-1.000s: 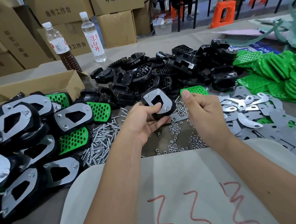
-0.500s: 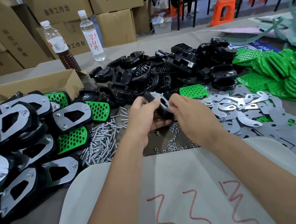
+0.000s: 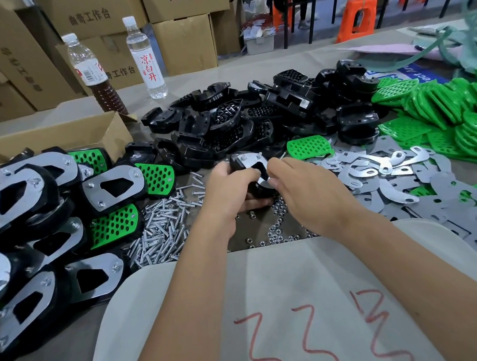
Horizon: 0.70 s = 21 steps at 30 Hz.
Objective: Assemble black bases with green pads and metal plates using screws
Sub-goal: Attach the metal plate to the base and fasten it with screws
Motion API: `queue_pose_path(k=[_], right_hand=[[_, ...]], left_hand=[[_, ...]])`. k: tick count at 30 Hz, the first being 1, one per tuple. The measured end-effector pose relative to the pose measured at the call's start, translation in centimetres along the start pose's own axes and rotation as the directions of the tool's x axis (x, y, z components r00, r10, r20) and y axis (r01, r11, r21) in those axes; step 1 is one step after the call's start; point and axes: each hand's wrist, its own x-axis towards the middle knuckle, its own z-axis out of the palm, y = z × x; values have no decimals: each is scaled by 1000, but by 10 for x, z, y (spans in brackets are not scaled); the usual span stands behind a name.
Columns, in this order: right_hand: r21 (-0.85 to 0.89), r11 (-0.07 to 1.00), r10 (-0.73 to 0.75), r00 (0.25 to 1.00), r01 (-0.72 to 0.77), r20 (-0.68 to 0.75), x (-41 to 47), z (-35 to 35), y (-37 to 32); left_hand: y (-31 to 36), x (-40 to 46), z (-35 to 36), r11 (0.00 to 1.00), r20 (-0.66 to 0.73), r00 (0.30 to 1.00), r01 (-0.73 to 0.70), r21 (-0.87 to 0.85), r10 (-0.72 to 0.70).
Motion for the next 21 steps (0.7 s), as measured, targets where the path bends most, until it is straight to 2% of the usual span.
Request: queue_pose_path(k=[8, 15, 18, 21], right_hand=[[-123, 992, 12, 999, -17, -44, 1, 6, -2], [-272, 946, 124, 974, -174, -191, 3, 9, -8], [-245, 940, 164, 946, -236, -281, 5, 8, -9], [-165, 956, 201, 953, -242, -228, 6, 10, -4]], left_hand=[[-5, 1, 0, 998, 7, 998, -55, 19, 55], [-8, 0, 10, 990, -46, 990, -137, -15, 136], [-9, -1, 15, 986, -78, 984, -164, -36, 161], [-8, -2, 15, 982, -93, 984, -163, -97, 154]])
